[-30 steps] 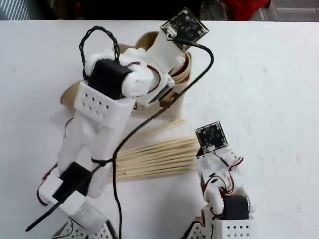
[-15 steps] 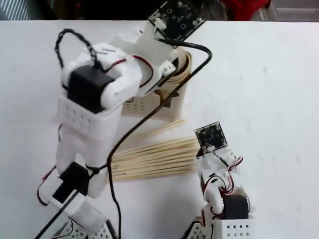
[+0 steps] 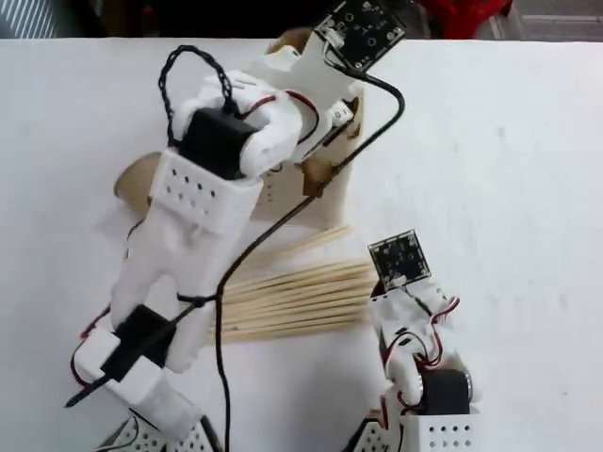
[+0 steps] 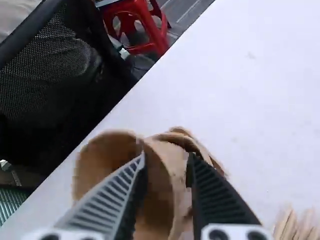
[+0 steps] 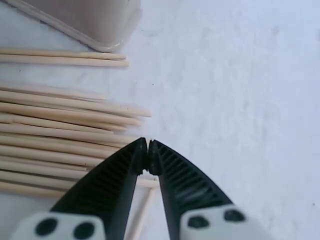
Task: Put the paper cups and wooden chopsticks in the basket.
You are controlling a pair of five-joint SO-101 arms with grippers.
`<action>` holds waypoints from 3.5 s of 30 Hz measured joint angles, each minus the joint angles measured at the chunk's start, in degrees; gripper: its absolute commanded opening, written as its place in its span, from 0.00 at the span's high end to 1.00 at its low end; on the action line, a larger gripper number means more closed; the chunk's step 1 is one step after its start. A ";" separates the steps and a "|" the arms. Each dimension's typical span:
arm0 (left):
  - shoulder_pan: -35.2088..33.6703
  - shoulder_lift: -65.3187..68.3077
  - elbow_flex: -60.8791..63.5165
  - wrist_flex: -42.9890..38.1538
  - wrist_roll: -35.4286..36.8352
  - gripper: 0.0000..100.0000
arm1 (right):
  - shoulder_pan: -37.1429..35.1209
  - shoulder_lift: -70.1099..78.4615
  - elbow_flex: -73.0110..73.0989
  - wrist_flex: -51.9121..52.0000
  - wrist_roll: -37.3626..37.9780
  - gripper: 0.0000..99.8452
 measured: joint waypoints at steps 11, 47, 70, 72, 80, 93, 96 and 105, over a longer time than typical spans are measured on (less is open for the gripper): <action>0.00 -0.09 -3.87 1.58 0.00 0.86 | 0.00 0.00 0.00 0.00 0.00 0.98; -35.08 5.89 -10.90 12.40 5.80 0.78 | 0.00 0.00 0.00 0.00 0.00 0.98; -42.81 39.30 -19.43 22.51 -10.11 0.72 | -2.02 0.00 0.26 0.00 0.00 0.98; -42.20 40.18 -18.55 22.51 -10.11 0.72 | -2.02 0.00 0.26 0.00 0.00 0.98; -41.05 42.46 -17.41 22.15 -10.11 0.81 | -2.02 0.00 0.26 0.00 0.00 0.98; -41.32 41.23 -12.66 21.98 -10.11 0.98 | -2.02 0.00 0.26 0.00 0.00 0.98; -41.32 38.86 -10.99 21.98 -10.11 0.98 | -2.02 0.00 0.26 0.00 0.00 0.98; -41.14 19.96 -1.05 22.77 -10.46 0.98 | -2.02 0.00 0.26 0.00 0.00 0.98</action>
